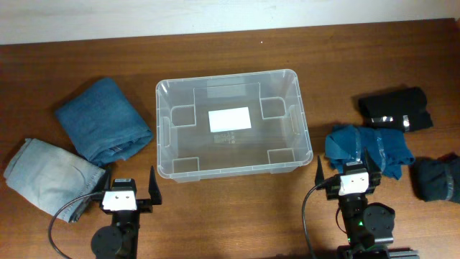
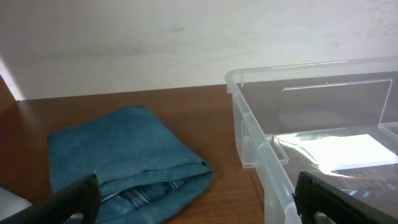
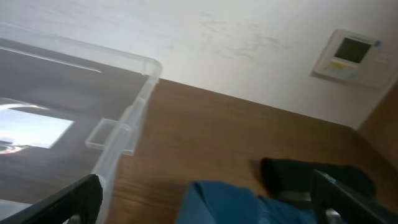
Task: Pack container
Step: 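Move the right gripper toward the teal taped bundle on the right, then grasp the teal taped bundle with the right gripper and lift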
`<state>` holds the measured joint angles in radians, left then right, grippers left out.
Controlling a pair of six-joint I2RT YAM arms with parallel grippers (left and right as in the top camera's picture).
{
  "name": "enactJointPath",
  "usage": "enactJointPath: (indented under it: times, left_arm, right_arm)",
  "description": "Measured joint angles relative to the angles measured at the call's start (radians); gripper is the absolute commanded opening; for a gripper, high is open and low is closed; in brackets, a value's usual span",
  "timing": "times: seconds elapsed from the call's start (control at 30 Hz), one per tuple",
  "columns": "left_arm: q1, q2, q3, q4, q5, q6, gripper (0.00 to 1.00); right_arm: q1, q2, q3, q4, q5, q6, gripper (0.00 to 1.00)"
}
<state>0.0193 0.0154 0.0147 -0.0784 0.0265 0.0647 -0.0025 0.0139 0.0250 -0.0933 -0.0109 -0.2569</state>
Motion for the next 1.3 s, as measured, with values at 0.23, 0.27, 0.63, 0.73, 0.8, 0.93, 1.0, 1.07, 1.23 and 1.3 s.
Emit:
enactJointPath:
  times: [0.23, 0.27, 0.63, 0.73, 0.8, 0.93, 1.0, 1.07, 1.23, 1.3]
  left_arm:
    - [0.000, 0.000, 0.000, 0.000, 0.000, 0.000, 0.99]
    - [0.000, 0.000, 0.000, 0.000, 0.000, 0.000, 0.99]
    - [0.000, 0.001, 0.013, -0.036, -0.002, -0.069, 0.99]
    - [0.000, 0.042, 0.085, -0.134, -0.002, -0.096, 0.99]
    - [0.000, 0.101, 0.166, -0.169, -0.008, -0.107, 0.99]
    - [0.000, 0.296, 0.392, -0.230, -0.027, -0.114, 0.99]
    - [0.000, 0.483, 0.558, -0.328, -0.035, -0.110, 0.99]
    - [0.000, 0.619, 0.671, -0.422, -0.038, -0.110, 1.00]
    - [0.000, 0.933, 0.922, -0.676, -0.039, -0.110, 0.99]
    - [0.000, 1.003, 0.983, -0.710, -0.039, -0.110, 0.99]
  right_arm:
    - [0.000, 0.000, 0.000, -0.003, 0.034, -0.016, 0.99]
    - [0.000, 0.000, 0.000, -0.003, 0.034, -0.017, 0.98]
    - [0.000, 0.000, 0.004, -0.018, 0.009, 0.169, 0.98]
    - [0.000, 0.012, 0.055, -0.100, 0.006, 0.230, 0.98]
    - [0.000, 0.046, 0.118, -0.154, 0.006, 0.253, 0.98]
    - [0.000, 0.238, 0.379, -0.351, 0.014, 0.281, 0.99]
    - [0.000, 0.406, 0.547, -0.478, 0.014, 0.286, 0.98]
    - [0.000, 0.541, 0.671, -0.590, 0.010, 0.287, 0.98]
    - [-0.011, 0.888, 0.970, -0.849, -0.021, 0.253, 0.98]
    - [-0.058, 0.968, 1.025, -0.874, -0.034, 0.259, 0.99]
